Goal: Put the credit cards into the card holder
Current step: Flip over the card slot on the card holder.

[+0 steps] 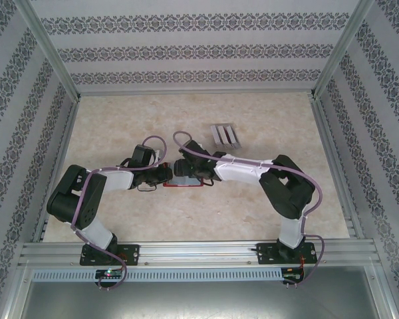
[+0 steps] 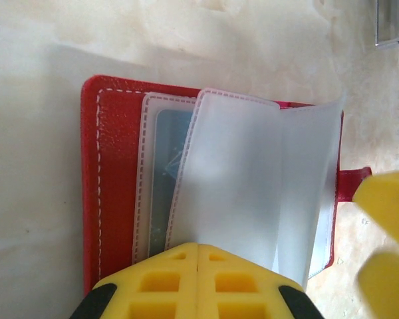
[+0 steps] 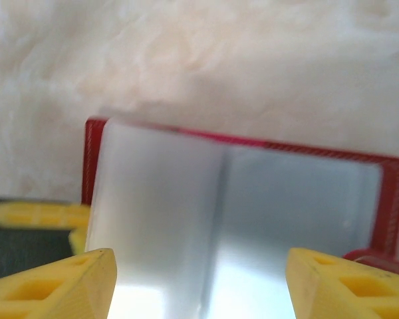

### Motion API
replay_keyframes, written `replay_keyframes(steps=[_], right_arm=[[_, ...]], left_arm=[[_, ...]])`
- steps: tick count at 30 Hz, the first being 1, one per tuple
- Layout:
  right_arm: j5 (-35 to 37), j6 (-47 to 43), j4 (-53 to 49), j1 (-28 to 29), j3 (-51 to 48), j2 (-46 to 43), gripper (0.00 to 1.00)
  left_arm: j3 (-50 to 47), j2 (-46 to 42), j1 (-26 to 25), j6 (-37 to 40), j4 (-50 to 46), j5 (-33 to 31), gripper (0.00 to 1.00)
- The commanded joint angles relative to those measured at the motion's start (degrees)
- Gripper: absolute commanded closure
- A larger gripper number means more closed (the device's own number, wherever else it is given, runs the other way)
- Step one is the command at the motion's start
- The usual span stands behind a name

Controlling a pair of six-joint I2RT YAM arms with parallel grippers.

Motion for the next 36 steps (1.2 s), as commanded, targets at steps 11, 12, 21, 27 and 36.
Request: replay_keyframes(steps=[11,12,21,27,36], right_arm=[[-2.0,2.0,-5.3,-1.7,16.0,10.8,0.31],[-1.5,1.8,-6.1,-1.4,16.9,11.5,0.31],[0.4,1.2,-7.5,-2.7,11.8,9.4,0.40],[0.2,-3.1,-4.7,-4.1,4.1,2.4,0.41],[4.8,-8.2,-8.0,-4.4,-2.7,-5.4,0.42]], left_arm=[[-2.4,0.7,-0.3,-1.6,-0.4,-2.4,1.00],[-2.4,0.7,-0.3,-1.7,-0.3,-2.1,1.00],[-2.9,0.1,-0.3,-2.3,-0.6,-4.2,1.00],[-2.8,0.2,-0.2,-2.4,-0.9,-4.8,1.00],[-2.9,-0.7,-0.2,-1.9,-1.9,-6.6,1.00]])
